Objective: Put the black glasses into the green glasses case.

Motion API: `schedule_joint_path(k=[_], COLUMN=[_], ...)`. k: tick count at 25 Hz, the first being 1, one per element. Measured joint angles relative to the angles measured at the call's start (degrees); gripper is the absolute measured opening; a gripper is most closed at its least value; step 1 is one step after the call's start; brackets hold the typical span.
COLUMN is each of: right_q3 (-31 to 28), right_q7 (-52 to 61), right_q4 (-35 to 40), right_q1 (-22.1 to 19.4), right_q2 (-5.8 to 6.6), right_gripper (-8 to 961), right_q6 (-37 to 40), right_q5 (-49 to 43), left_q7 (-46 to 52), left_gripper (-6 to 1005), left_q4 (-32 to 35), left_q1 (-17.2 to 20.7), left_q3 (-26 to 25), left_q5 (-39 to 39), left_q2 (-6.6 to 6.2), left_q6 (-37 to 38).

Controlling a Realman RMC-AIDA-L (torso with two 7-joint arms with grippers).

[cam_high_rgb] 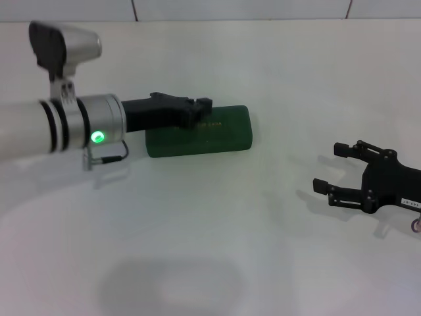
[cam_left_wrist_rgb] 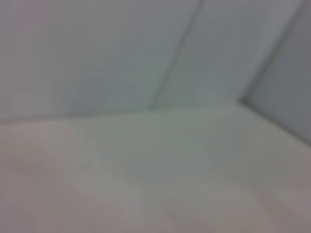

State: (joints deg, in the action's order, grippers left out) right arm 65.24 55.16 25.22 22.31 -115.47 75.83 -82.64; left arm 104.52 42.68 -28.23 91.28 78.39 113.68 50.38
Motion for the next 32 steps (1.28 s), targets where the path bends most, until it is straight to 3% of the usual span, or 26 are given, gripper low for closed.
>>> schedule_joint_path(k=[3,6,8,10,12,14,22,26,32], right_q3=[0.0,0.0,0.0,0.0,0.0,0.0,-0.2,-0.3,-0.4], right_q7=[0.4,0.7,0.8,0.8,0.8,0.8,0.7,0.7,0.2], right_q4=[0.0,0.0,0.0,0.1,0.2,0.3,0.6,0.7,0.7], right_q1=[0.0,0.0,0.0,0.0,0.0,0.0,0.0,0.0,0.0], right_q2=[0.11,0.2,0.23,0.25,0.25,0.26,0.53,0.93,1.69], right_gripper=[878,878,878,878,878,878,878,878,878], right_q6=[0.0,0.2,0.2,0.1,0.0,0.0,0.5,2.8,7.4], right_q5=[-0.1,-0.1,-0.1,-0.1,-0.1,-0.1,-0.2,0.0,0.0], left_q7=[7.9,16.3,18.9,18.2,15.8,12.1,5.7,-3.2,-23.2], left_gripper=[14,14,14,15,16,29,107,144,389], left_q4=[1.5,4.2,7.7,12.3,15.6,18.9,21.3,20.9,16.9], left_q1=[-2.3,-4.0,-3.6,-1.9,-0.2,1.7,5.9,9.8,16.4], left_q3=[-0.7,-3.1,-5.8,-9.1,-11.7,-15.1,-22.1,-25.0,-29.5], left_q5=[7.5,20.6,29.8,38.3,41.7,42.6,41.4,32.8,19.8], left_q2=[-2.76,-4.08,-3.46,-1.71,-0.26,1.51,5.49,5.74,5.95], left_q6=[5.3,9.7,11.5,13.6,15.6,18.3,19.9,22.0,28.1])
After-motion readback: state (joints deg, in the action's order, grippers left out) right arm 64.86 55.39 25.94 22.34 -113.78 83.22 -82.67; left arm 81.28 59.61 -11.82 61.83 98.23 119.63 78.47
